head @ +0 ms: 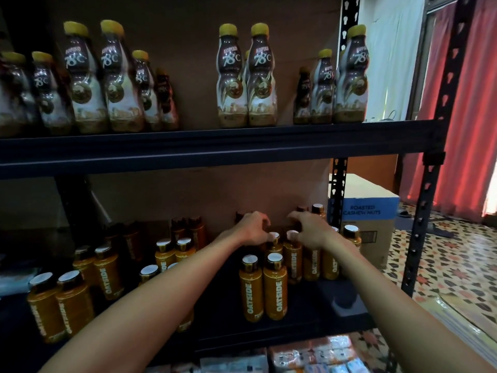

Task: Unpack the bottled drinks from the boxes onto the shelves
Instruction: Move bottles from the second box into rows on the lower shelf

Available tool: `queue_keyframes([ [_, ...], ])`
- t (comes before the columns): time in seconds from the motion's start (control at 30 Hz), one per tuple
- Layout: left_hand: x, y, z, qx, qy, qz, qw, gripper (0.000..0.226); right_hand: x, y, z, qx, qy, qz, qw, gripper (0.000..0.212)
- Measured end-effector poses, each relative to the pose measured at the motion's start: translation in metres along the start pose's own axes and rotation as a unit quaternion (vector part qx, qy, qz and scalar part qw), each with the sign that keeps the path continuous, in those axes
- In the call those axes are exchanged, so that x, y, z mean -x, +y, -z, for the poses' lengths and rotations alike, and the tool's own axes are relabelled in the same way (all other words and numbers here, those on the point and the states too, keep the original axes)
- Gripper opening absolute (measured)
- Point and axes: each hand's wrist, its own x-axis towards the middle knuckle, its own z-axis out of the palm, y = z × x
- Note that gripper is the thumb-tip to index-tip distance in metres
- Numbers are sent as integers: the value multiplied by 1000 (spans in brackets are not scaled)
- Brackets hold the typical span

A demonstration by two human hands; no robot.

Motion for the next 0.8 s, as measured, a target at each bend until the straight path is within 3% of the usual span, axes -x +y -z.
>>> queue_keyframes([
  [0.13, -17, 0, -15, -28, -70, 21, 997, 62, -17, 10, -15, 51, -59, -21, 997, 65],
  [0.27, -25, -3, -24, -20, -64, 12, 998, 57, -23, 19, -31, 102, -10, -20, 995, 58],
  [0.5, -31, -25, -15, -50, -58, 22, 997, 53, -39, 24, -47, -7, -22, 0, 1000, 51],
  [0.67, -24, -47, 1, -69, -61, 56, 994, 58, -54, 9, -63, -81, -31, -16, 996, 68],
  [0.8, -20, -62, 7, -53, -59, 80, 994, 60, -56, -1, -68, -114, -34, -8, 993, 53],
])
